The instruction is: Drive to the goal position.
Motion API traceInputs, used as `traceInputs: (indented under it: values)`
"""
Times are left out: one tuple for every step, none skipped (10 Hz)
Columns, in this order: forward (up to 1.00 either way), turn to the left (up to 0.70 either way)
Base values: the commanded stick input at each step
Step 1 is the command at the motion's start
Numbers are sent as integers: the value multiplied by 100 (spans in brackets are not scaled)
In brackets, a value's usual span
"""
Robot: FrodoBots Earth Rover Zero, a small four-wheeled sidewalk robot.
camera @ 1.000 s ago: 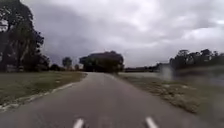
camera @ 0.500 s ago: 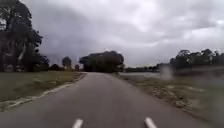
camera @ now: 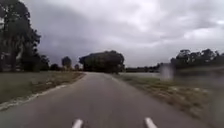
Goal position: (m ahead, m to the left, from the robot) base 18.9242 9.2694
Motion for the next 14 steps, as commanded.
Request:
traceInputs:
  values:
    - [84,3]
    - [84,3]
    - [84,3]
    - [84,3]
    - [84,3]
    - [84,3]
    - [84,3]
    - [84,3]
    - [84,3]
    - [84,3]
    - [84,3]
    - [84,3]
    - [84,3]
    - [84,3]
